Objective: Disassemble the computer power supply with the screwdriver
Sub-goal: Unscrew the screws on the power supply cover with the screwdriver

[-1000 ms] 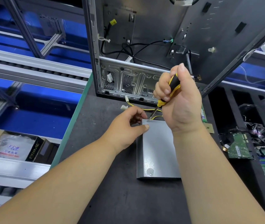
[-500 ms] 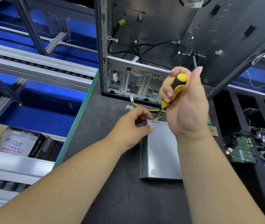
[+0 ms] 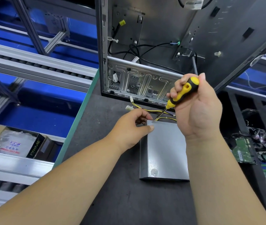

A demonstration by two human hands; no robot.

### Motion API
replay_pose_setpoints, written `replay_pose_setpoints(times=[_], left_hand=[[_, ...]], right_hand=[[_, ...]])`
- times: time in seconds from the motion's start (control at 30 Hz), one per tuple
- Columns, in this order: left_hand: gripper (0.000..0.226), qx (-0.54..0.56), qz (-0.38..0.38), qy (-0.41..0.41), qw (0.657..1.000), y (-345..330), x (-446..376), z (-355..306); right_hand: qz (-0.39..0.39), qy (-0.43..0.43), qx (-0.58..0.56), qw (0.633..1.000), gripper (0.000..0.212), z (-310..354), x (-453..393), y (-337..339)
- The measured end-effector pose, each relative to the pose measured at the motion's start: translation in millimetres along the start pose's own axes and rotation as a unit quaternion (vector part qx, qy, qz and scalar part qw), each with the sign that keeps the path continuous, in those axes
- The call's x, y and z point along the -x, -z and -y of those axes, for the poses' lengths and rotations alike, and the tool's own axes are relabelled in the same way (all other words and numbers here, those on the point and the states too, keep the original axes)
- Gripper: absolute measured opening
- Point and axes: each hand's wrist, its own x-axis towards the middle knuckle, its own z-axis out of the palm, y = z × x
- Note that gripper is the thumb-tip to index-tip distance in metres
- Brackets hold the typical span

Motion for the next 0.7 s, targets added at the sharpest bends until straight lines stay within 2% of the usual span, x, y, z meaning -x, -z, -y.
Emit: replay_pose_setpoints(times=[0.17,0.3,0.37,0.5,0.7], left_hand=[[0.02,-0.001,-0.001,0.001,1.0,1.0,-0.8,-0.1],[0.02,0.001,0.002,0.003,1.0,0.4,-1.3,-0.9],[0.02,-0.002,0.002,0.003,1.0,0.5,-1.4,-1.0],[0.019,-0.009,-0.001,0.001,1.0,0.8,-0.4,-0.7],[0.019,-0.007,-0.003,0.005,1.0,0.8,-0.1,-1.2]], right_hand=[[0.035,0.023,-0.043,0.998,0.05,-8.1,3.5,-8.7],[0.045,0.046,-0.014,0.998,0.025,-10.3,1.9,-11.7],[0.043,0.047,0.007,0.998,0.023,-10.0,1.8,-9.7],[0.041,0.025,0.031,0.998,0.037,-9.1,4.3,-7.0],[0.044,0.023,0.004,0.999,0.049,-15.3,7.1,-18.1]])
